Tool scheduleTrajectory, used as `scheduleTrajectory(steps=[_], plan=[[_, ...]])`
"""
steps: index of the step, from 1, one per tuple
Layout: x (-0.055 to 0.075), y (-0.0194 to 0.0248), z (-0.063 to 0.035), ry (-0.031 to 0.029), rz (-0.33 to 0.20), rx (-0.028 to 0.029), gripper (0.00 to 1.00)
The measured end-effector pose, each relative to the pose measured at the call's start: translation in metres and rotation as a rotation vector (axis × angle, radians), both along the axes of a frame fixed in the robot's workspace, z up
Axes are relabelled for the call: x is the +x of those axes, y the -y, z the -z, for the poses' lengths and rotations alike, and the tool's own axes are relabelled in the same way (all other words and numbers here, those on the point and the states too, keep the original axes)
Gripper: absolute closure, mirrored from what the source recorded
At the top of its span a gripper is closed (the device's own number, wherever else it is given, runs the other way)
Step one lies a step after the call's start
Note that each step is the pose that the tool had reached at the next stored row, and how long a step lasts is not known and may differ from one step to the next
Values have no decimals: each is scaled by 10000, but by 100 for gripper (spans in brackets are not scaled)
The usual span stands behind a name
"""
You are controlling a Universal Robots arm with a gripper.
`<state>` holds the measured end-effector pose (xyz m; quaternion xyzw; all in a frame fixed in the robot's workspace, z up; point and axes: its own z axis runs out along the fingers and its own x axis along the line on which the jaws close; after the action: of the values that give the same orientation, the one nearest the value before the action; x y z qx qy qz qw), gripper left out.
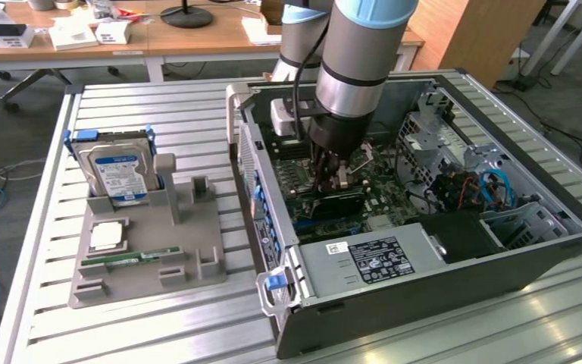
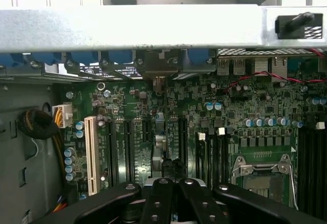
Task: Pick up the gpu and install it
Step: 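Press down on the gpu until it lock into place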
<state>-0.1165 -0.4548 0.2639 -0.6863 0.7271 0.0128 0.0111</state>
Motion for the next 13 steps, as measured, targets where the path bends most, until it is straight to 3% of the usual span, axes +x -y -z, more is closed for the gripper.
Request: scheduleTrajectory(steps=[13], plan=[[-1,0,14,1,1,3,89]])
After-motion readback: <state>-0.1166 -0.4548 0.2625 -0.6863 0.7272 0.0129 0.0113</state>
